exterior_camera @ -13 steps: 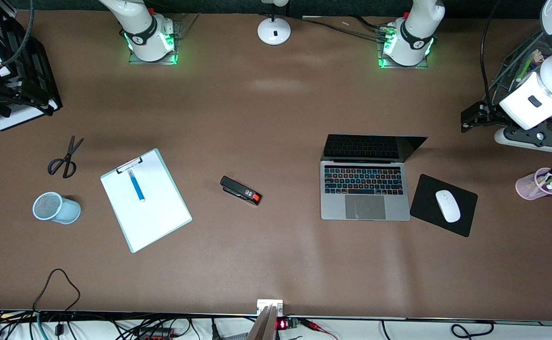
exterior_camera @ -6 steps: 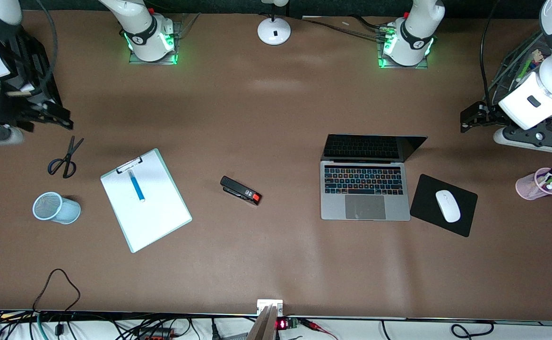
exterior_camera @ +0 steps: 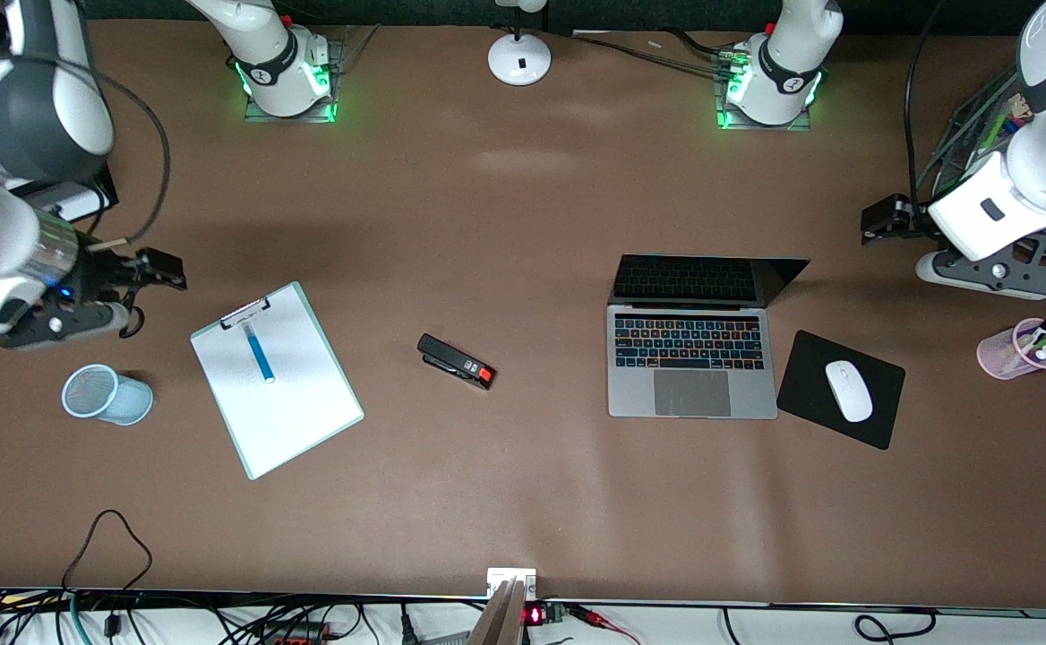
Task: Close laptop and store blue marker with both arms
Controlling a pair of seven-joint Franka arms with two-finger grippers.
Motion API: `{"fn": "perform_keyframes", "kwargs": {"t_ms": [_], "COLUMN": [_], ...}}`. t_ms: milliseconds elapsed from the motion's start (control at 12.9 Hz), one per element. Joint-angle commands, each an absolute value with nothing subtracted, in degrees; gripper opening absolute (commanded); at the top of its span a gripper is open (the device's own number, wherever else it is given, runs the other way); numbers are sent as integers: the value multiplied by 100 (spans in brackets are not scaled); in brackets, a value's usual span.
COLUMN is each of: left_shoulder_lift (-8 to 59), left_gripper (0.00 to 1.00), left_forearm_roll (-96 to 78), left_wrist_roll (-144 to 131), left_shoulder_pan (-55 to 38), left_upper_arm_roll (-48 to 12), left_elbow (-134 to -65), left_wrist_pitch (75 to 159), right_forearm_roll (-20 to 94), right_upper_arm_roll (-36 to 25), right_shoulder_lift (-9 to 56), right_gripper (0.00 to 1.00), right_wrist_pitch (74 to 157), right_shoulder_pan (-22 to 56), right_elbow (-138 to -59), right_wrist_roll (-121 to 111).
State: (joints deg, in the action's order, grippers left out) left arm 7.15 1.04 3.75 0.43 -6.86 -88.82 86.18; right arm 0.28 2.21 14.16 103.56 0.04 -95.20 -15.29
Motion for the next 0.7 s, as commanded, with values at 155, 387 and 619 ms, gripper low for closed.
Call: {"fn": "perform_keyframes", "kwargs": {"t_ms": [155,387,619], "left_shoulder_lift": [1081,1055,1020], "left_gripper": [84,13,10], "left_forearm_roll": [132,27,-780], "left_wrist_roll": [264,-42,-859], "left_shoulder_pan": [-202,-430,-457], "left_upper_arm_roll": [-773,-782,-791], "left_elbow": [-8587,-8631,-8771], "left_wrist_pitch": [8376,7692,7515], "right_forearm_roll": [132,88,70], "right_upper_arm_roll": [220,220,220], "right_shoulder_lift": [1695,2082,2547], "right_gripper": [83,69,61], "right_wrist_pitch": [11838,12391,12848], "right_shoulder_pan": [-9,88,97], "right_elbow": [-10424,-10415,-10380], "right_wrist_roll": [-2644,-2891,-3321]}}
